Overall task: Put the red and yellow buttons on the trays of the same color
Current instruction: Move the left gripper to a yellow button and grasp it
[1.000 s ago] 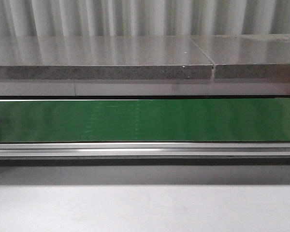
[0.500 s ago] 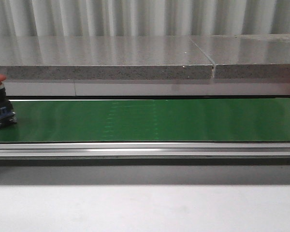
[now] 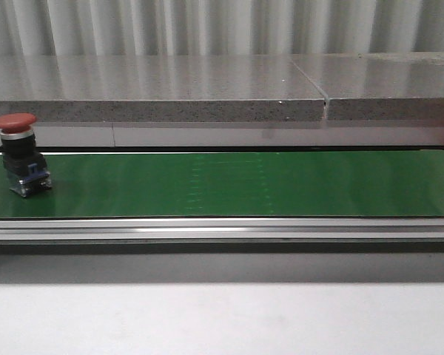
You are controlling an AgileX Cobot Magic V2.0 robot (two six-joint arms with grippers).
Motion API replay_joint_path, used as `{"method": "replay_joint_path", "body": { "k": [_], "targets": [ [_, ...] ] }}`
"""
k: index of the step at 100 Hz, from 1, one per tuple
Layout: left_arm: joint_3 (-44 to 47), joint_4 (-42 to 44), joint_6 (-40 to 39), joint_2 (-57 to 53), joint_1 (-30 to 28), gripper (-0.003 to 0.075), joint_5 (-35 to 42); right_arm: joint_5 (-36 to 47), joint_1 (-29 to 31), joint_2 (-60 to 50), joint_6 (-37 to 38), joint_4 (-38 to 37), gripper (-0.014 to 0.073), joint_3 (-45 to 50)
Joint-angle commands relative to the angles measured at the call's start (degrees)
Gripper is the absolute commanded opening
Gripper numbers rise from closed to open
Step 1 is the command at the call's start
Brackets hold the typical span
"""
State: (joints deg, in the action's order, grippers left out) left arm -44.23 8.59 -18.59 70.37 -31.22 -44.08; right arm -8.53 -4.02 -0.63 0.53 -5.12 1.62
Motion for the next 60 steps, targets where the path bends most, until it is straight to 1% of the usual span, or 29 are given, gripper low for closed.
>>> {"method": "replay_joint_path", "body": {
  "k": [1, 27, 60],
  "targets": [
    [-1.6, 0.5, -0.5, 1.7, -0.1, 0.0659, 3.5, 4.7, 0.2, -0.8, -0.2, -0.7, -0.0067, -0.3],
    [-4.4, 1.4, -0.5, 9.9, -0.1, 0.0659, 5.2, 4.7, 0.2, -0.8, -0.2, -0.7, -0.0067, -0.3],
    [-7.4, 1.5, -0.5, 16.8, -0.1, 0.0659, 8.3, 4.7, 0.2, -0.8, -0.2, -0.7, -0.0067, -0.3]
  ]
}}
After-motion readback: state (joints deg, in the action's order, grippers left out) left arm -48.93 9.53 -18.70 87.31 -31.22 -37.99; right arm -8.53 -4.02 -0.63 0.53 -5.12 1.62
